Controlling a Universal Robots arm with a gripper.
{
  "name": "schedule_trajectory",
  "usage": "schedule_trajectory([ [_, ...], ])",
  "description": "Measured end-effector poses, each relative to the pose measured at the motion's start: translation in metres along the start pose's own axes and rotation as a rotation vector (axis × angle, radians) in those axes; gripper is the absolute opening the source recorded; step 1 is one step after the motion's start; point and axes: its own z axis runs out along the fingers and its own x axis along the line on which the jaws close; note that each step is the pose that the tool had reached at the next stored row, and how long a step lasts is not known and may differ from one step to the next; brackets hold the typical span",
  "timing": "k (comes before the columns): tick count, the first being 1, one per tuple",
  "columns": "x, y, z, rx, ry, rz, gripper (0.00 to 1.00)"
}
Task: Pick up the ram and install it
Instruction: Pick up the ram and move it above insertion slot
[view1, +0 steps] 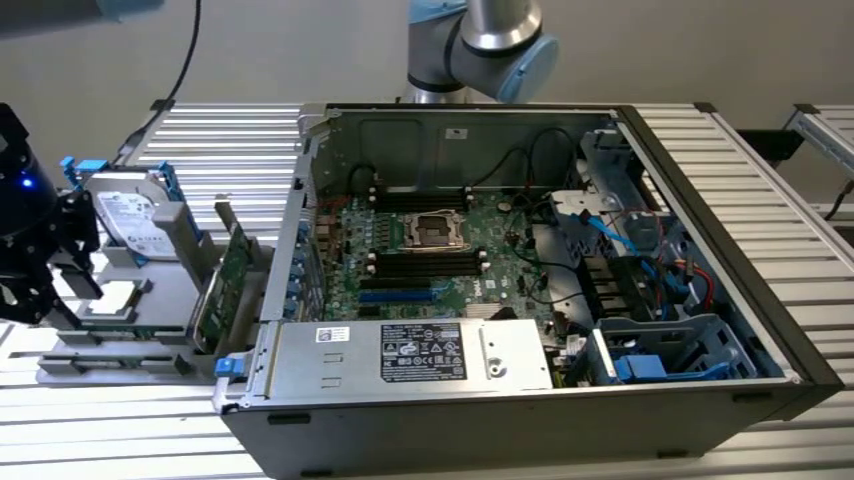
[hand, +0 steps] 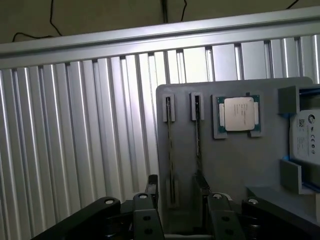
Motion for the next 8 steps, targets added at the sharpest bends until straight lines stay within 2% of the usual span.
schedule_trajectory([
  [8, 0.000, 0.0015, 0.0148, 0.0022, -0.0008, -0.016, 0.42],
])
